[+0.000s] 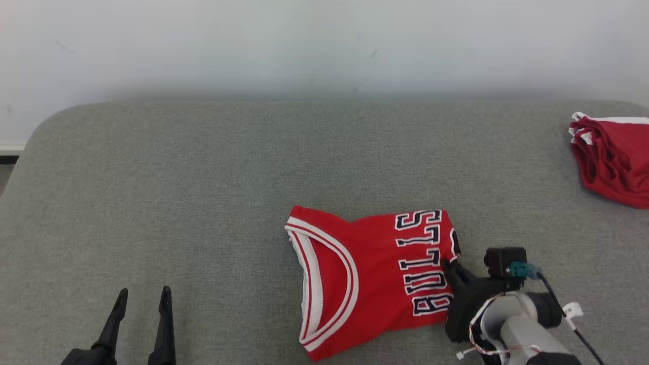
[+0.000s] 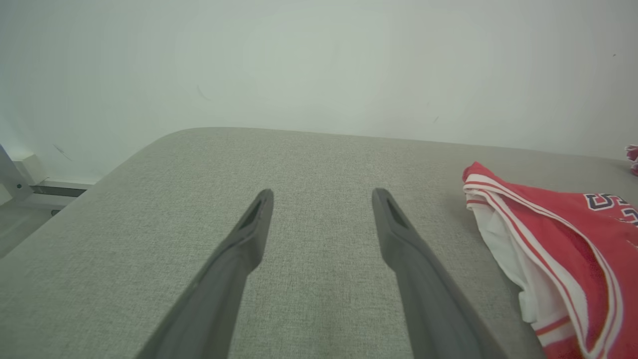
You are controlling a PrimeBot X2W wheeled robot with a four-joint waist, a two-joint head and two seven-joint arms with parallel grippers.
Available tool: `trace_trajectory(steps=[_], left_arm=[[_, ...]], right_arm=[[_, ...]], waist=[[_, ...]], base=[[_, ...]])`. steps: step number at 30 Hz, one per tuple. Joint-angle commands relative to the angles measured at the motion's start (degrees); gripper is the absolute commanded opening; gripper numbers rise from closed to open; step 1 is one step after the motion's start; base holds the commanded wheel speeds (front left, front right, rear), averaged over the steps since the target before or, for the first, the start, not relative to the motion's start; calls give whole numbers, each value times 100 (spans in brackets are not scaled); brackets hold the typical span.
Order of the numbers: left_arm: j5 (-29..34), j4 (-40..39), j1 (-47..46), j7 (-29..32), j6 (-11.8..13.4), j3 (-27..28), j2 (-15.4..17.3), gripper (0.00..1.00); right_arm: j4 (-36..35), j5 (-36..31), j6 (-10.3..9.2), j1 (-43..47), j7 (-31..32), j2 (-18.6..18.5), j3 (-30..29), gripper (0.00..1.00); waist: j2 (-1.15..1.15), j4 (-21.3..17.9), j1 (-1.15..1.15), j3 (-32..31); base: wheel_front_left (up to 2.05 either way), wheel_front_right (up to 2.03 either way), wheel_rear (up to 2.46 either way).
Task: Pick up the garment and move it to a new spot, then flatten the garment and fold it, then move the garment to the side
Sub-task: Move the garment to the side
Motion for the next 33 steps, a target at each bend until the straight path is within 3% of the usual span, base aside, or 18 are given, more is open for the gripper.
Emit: trace_trajectory(steps=[1,12,19,27,33], left_arm=[[23,-11,-75,-17,-9,17,-18,100],[107,-142,-292,-17,-9,35,-17,100],[161,-395,-620,-16,-9,10,83,100],[261,-589,-953,-17,-2,-82,444,100],[306,-726,-1101,-17,-1,-174,706,100]], right_arm=[[7,71,-19,-179,-81,-96,22,0],[-75,187,-20,-1379,-329,-525,351,0],[-300,335,-20,-2229,-414,-1149,446,0],[-376,467,-20,-3013,-498,-1844,539,0],[-233,520,-20,-3527,-434,-2073,543,0]], waist=[[0,-24,0,62],[0,-213,0,598],[0,-528,0,1333],[0,-1073,0,1997],[0,-1369,0,2303]], base=[[0,0,0],[0,0,0],[0,0,0],[0,0,0],[0,0,0]])
